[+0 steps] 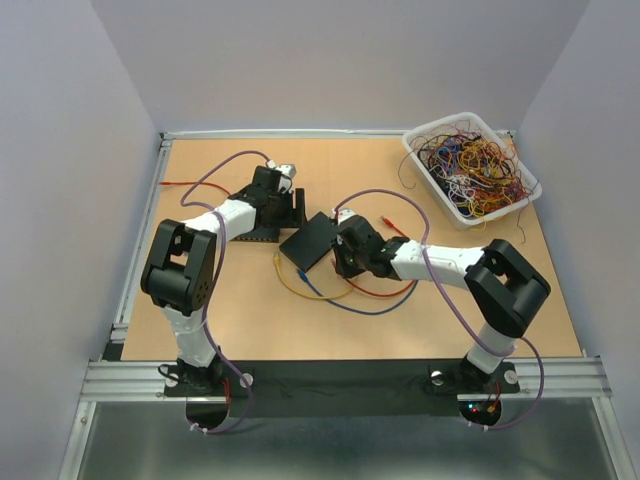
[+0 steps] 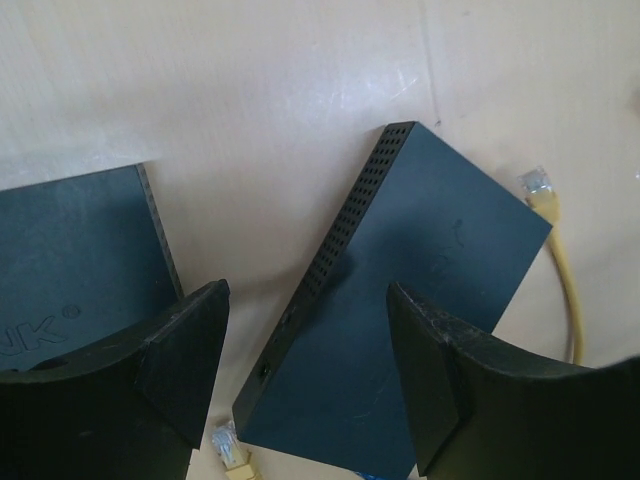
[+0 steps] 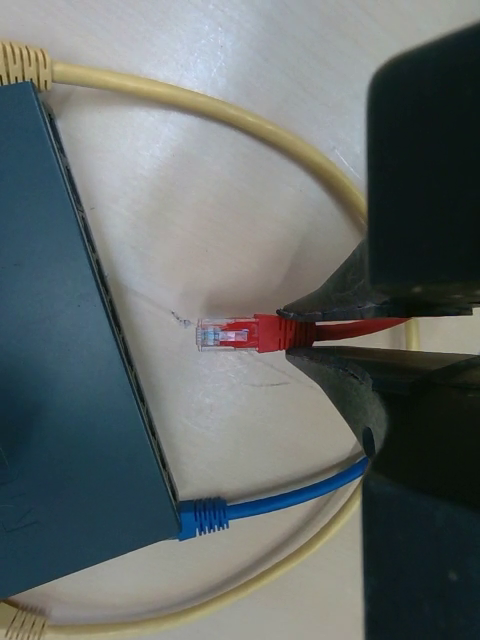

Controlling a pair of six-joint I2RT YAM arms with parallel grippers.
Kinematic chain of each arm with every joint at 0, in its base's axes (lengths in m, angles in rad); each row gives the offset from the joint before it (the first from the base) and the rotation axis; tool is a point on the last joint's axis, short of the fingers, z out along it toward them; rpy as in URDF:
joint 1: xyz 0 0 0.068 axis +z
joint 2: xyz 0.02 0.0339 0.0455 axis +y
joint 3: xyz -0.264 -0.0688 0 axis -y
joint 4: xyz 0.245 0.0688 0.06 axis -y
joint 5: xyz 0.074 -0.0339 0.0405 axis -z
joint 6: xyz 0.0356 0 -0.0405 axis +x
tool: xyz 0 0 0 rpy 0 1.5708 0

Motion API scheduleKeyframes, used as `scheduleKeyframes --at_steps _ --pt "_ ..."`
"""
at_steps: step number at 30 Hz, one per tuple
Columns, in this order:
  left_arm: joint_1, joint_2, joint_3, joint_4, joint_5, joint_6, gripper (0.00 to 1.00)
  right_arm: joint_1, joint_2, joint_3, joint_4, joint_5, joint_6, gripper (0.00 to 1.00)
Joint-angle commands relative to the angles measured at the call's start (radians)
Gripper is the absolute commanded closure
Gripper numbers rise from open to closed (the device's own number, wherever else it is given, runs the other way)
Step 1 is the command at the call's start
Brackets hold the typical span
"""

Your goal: Insert the plug into the switch port

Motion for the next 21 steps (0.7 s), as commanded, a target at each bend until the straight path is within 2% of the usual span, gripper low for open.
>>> scheduleKeyframes --at_steps 1,21 --pt "-0.004 -0.01 0.007 -0.003 0.027 -0.01 0.25 0.013 0.006 0.057 0.034 0.022 -0.021 1.0" --pt "-0.026 0.039 0.015 -0.02 0.073 -0.007 0.25 0.043 0.11 0.14 0.038 0.033 -0.031 0.99"
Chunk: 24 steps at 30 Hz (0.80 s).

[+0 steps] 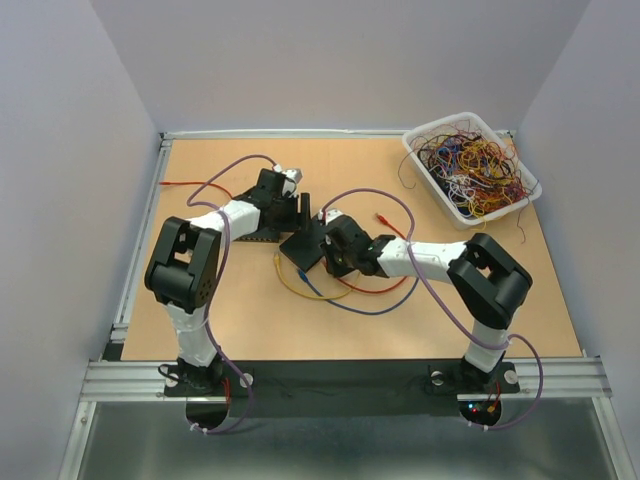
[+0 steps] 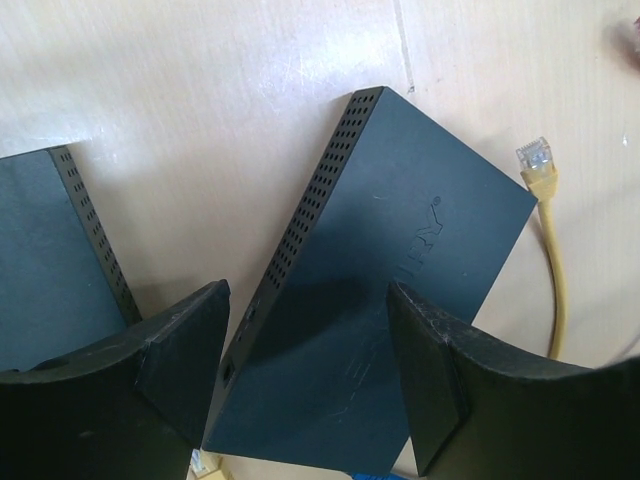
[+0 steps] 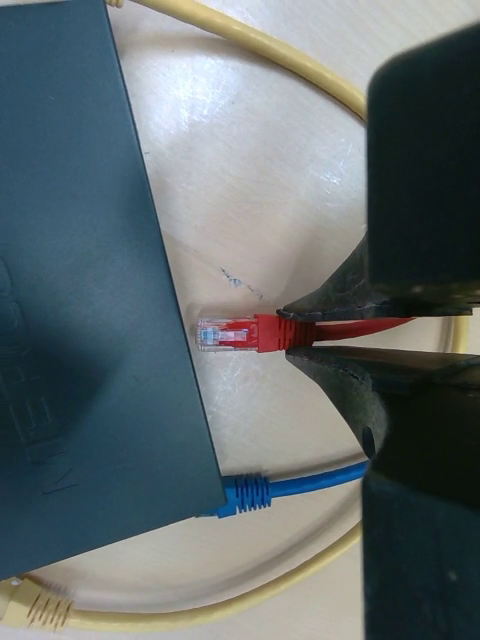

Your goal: Insert the plug into the switch port

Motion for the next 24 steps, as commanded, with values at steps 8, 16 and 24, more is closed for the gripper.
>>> scheduleKeyframes --at_steps 8,16,24 --pt "-0.037 0.036 0.027 -0.047 -0.023 0.011 0.25 0.014 0.012 0.07 0.034 0.029 -0.017 0.99" --pt "-0.042 0.042 0.034 -0.056 -0.025 0.016 0.25 0.017 0.029 0.081 0.034 0.028 -0.015 1.0" --pt "-0.045 0.043 0.035 -0.059 -0.02 0.02 0.25 0.022 0.041 0.083 0.034 0.035 -0.014 1.0"
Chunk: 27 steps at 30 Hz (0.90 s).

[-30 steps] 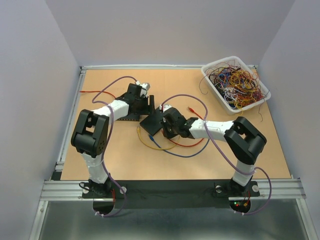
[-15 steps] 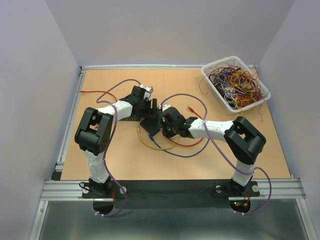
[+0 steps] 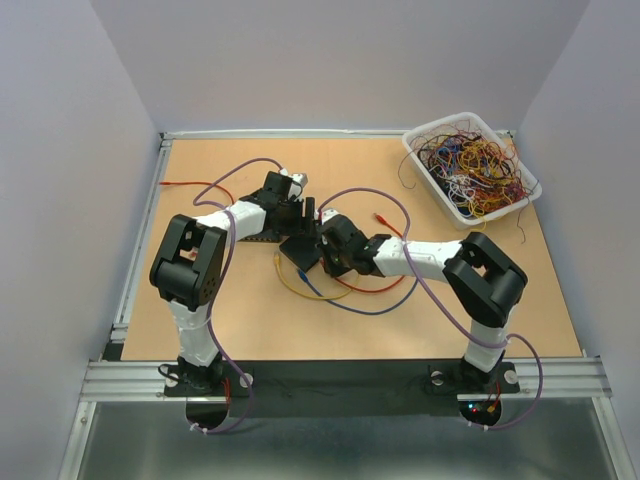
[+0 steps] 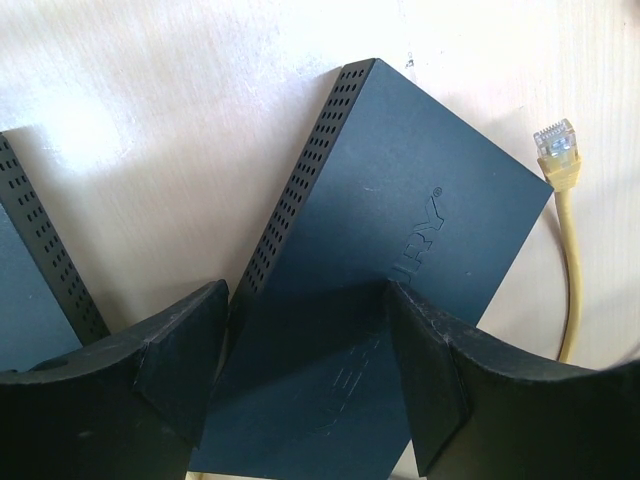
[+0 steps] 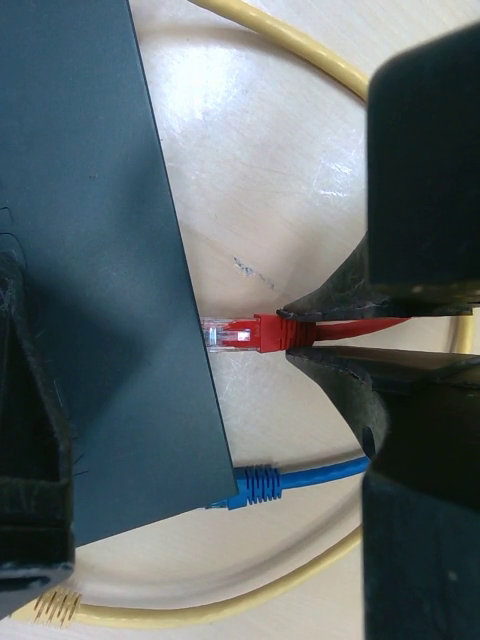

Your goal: Insert the plug into the switch port

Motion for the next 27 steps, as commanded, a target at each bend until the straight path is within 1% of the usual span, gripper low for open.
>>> scheduleKeyframes --at_steps 1,7,20,21,27 --pt "-0.013 0.006 0.025 -0.041 -0.004 0.022 0.25 0.009 0.013 0.047 0.043 0.023 -0.011 1.0" --pt "-0.016 0.014 0.029 -0.045 0.005 0.026 0.25 0.009 0.023 0.045 0.049 0.04 -0.017 1.0" --pt "-0.022 0.031 0.036 -0.051 0.025 0.034 0.26 0.011 -0.01 0.004 0.117 0.079 -0.068 0.99" --pt "-0.022 0.031 0.036 -0.053 0.024 0.035 0.26 0.009 -0.013 0.001 0.147 0.079 -0.072 1.0" --pt "-0.025 0.037 0.036 -0.053 0.028 0.037 0.26 0.011 0.003 0.005 0.158 0.085 -0.097 1.0"
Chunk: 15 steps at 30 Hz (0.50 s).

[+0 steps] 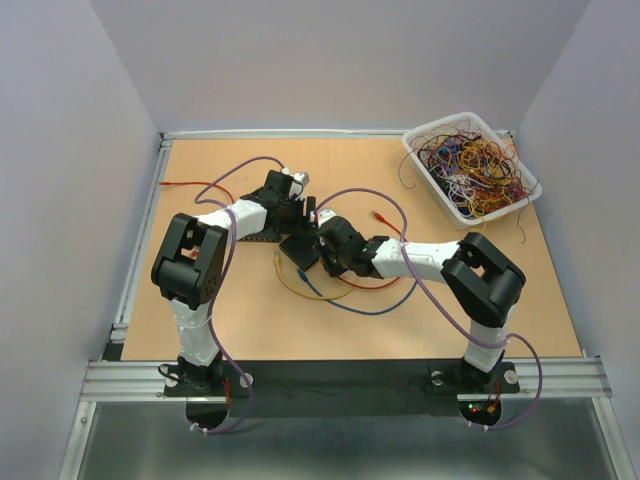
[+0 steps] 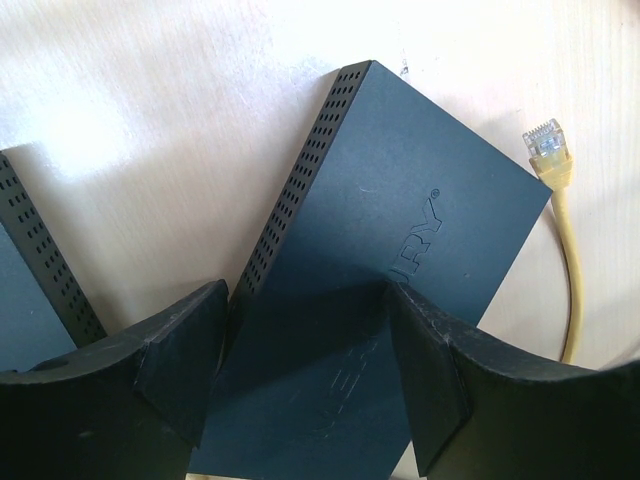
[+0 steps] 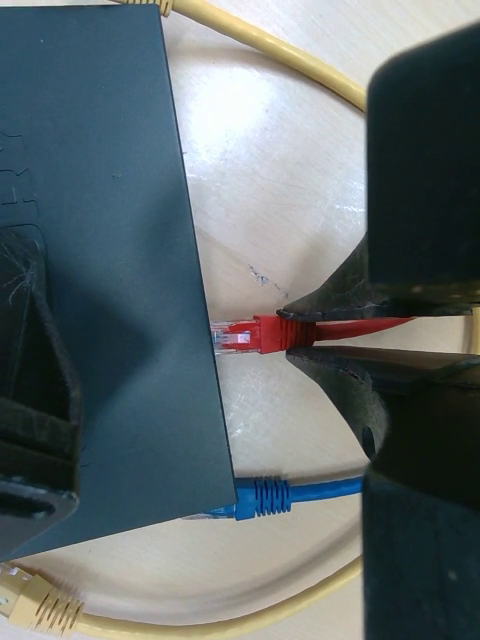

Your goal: Insert the plug into the switch port

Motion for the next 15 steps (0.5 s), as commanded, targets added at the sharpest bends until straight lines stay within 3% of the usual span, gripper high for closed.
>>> scheduleKeyframes --at_steps 1,15 --pt "-0.025 0.025 0.019 -0.045 0.022 0.019 0.26 0.003 -0.004 0.008 0.124 0.039 -0.031 1.0" --pt "-0.093 0.035 0.003 -0.077 0.003 0.044 0.26 0.001 0.019 0.006 0.148 0.082 -0.042 0.99"
